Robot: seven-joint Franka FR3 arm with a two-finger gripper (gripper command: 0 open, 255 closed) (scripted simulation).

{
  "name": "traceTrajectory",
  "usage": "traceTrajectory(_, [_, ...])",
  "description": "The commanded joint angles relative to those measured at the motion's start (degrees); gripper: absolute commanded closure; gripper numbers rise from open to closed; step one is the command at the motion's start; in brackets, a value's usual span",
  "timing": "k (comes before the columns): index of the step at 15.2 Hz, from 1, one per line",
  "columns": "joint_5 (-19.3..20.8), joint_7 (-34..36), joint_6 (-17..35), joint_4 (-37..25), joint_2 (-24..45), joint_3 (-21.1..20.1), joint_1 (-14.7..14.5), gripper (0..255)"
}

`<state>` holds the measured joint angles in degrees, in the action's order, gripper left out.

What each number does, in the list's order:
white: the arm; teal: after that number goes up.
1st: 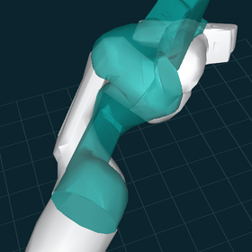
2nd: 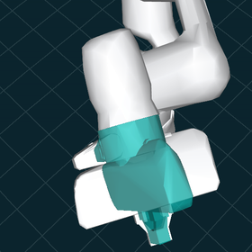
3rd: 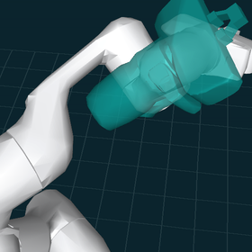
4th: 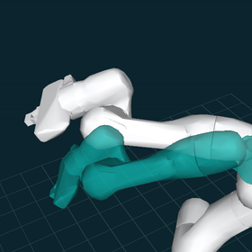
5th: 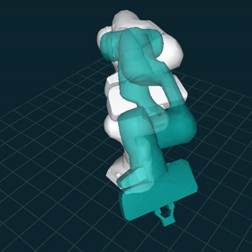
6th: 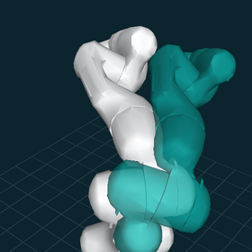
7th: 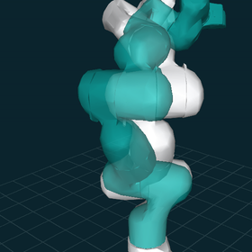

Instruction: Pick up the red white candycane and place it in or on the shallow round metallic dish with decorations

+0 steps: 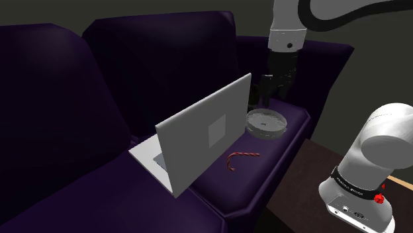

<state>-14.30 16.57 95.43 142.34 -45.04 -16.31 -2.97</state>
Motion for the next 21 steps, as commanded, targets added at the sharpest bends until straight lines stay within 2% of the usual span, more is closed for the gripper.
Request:
traceTrajectory(1, [-1.5, 3.4, 2.0, 0.9, 0.9, -3.3, -0.6, 0])
traceTrajectory(5, [-4.2, 10.1, 6.0, 1.8, 3.8, -10.1, -1.7, 0])
traceTrajectory(6, [-4.4, 10.7, 6.4, 1.8, 4.1, -10.7, -1.8, 0])
traceTrajectory(13, [-6.0, 10.4, 12.3, 7.0, 4.8, -12.4, -2.4, 0])
traceTrajectory(21, [-6.0, 10.4, 12.3, 7.0, 4.8, -12.4, -2.4, 0])
